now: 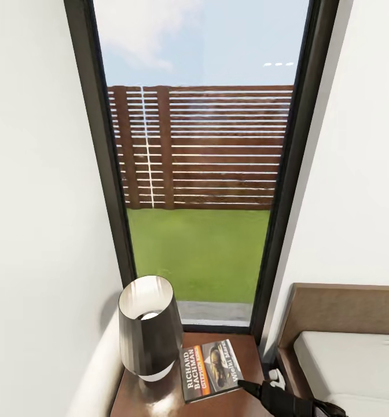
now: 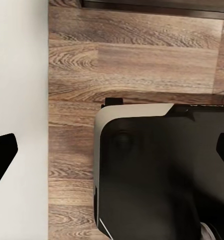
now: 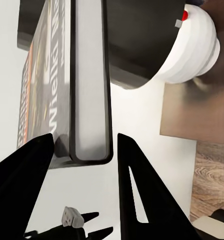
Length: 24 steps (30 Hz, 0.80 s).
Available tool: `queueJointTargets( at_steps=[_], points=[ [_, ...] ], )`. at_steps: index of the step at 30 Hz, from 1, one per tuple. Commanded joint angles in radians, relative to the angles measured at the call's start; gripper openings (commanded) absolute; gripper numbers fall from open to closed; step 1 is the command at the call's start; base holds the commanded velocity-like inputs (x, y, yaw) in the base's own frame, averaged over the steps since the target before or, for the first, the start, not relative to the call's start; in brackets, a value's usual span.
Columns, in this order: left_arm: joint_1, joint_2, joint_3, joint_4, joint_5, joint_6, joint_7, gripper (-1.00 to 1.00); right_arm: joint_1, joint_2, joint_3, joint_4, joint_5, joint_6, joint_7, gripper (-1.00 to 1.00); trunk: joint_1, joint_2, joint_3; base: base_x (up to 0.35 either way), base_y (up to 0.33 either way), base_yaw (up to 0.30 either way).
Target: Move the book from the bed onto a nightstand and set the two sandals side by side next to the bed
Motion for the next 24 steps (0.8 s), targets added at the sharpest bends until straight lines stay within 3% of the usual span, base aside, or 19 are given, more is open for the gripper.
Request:
queueJointTargets(
  at_steps=[1,18,24],
  points=[
    [0.000,0.000,-0.008,0.001,0.010,-0.003,-0.003,1.00,-0.002,-0.004,0.006,0.000,-0.011,0.010,0.001,-1.00,0.000,-0.001,0.000,0.000,0.000,0.000],
    [0.000,0.000,-0.008,0.001,0.009,-0.003,-0.002,1.00,-0.006,-0.025,0.004,0.012,-0.011,0.011,0.000,-1.00,0.000,-0.001,0.000,0.000,0.000,0.000],
    [0.000,0.000,-0.009,0.001,0.009,-0.003,-0.004,1.00,-0.005,-0.036,-0.035,0.015,-0.009,0.012,-0.003,-1.00,0.000,-0.001,0.000,0.000,0.000,0.000]
  ],
)
